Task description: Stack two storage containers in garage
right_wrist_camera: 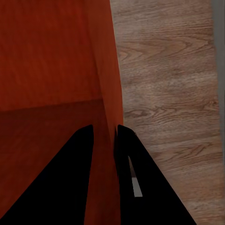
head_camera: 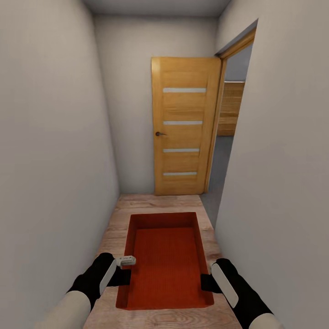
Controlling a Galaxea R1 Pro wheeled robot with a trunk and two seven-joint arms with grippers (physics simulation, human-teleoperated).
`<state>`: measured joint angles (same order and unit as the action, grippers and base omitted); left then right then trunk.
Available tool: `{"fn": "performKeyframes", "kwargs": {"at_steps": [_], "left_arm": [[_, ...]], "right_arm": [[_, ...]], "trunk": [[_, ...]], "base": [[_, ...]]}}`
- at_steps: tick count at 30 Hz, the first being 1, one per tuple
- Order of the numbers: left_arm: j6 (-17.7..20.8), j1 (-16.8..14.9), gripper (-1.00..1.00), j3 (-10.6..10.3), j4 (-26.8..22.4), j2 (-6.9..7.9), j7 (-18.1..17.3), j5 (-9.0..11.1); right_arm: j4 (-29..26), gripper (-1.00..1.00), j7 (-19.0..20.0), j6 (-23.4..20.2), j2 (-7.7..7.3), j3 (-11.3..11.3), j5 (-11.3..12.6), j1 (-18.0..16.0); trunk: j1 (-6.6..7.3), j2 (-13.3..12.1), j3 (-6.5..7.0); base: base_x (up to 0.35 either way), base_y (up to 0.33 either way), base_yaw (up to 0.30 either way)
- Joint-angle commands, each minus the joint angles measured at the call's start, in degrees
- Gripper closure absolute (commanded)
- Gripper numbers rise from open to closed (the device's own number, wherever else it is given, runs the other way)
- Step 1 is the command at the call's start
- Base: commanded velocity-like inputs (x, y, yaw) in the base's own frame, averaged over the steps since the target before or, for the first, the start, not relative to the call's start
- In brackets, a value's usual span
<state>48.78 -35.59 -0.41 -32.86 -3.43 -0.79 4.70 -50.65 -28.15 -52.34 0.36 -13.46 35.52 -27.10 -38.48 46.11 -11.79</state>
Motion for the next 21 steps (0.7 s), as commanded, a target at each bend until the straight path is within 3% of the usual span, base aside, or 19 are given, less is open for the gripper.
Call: {"fn": "performKeyframes", "kwargs": {"at_steps": [1, 21], "left_arm": [[0.3, 0.0, 1.00, 0.1, -0.1, 0.00, 0.3, 0.8], [0.3, 0.0, 1.00, 0.0, -0.1, 0.00, 0.3, 0.8]], "right_arm": [[-0.1, 1.00, -0.4, 0.3, -0.01, 0.0, 1.5, -0.1], [-0.1, 1.00, -0.4, 0.3, -0.01, 0.0, 1.5, -0.1]], "trunk": [[-0.04, 0.1, -0.09], [-0.04, 0.1, -0.09]], "base": [[0.289, 0.000, 0.000], [0.253, 0.000, 0.000]]}}
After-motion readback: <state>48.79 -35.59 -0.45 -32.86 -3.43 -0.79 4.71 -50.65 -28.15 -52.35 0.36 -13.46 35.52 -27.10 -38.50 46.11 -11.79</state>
